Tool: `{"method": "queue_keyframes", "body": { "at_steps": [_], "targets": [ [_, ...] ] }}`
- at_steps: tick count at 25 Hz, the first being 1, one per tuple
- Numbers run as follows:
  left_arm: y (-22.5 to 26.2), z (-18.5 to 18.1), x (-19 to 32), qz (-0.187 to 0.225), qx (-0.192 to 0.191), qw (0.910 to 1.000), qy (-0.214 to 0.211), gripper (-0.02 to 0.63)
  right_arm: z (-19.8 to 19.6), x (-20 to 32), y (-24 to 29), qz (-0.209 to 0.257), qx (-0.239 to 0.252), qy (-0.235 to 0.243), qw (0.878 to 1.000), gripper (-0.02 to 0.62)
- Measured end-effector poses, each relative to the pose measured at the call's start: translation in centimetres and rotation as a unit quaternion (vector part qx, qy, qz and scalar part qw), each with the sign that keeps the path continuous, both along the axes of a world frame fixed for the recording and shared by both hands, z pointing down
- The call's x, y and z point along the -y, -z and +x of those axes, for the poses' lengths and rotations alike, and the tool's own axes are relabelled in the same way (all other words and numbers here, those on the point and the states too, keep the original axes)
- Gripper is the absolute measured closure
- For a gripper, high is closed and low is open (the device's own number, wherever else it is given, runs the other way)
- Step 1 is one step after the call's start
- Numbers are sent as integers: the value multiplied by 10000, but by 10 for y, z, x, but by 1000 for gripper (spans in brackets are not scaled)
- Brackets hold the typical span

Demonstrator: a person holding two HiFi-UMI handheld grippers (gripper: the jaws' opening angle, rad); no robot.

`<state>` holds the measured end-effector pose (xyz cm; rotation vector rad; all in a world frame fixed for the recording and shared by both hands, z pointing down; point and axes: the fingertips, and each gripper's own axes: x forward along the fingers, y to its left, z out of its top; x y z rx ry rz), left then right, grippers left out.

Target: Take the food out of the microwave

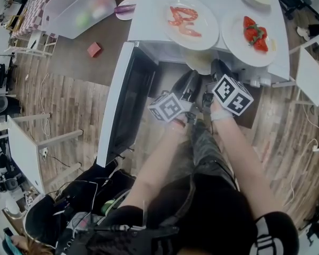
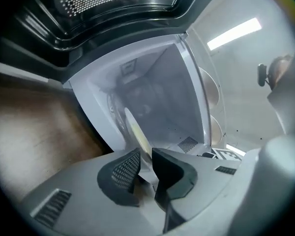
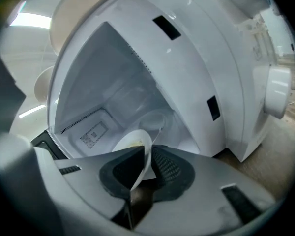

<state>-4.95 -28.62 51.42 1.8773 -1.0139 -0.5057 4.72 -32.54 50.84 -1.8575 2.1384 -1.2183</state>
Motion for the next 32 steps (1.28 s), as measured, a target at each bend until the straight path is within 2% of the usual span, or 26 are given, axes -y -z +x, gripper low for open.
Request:
{"method": "queue_keyframes", "body": {
  "at_steps": [6, 11, 18, 19, 21, 25, 30, 32],
  "targets": [
    [5, 6, -2, -176, -601, 9979, -165, 531, 0, -7, -1, -1, -42, 115, 9999, 543],
    [4, 6, -4, -237, -720, 9970, -119, 551, 0, -10, -1, 16, -33, 167, 9999, 541],
    [4, -2, -5, -333, -870, 9957, 20, 567, -7, -13, -1, 7, 11, 510, 9987, 531],
    [4, -2, -5, -359, -874, 9955, 35, 565, -9, -15, -2, -50, 100, 572, 9983, 521],
    [2, -4, -6, -436, -842, 9955, 72, 565, -15, -22, -6, -177, 348, 679, 9969, 462],
    [5, -3, -5, -299, -881, 9956, 70, 569, -22, -36, -11, -340, 1102, 586, 9916, 459],
    [7, 2, -7, -421, -1169, 9922, 100, 571, -35, -41, -12, -437, 2378, 481, 9691, 459],
    [3, 0, -8, -414, -955, 9945, 105, 571, -38, -41, -13, -426, 2771, 435, 9589, 509]
  ]
}}
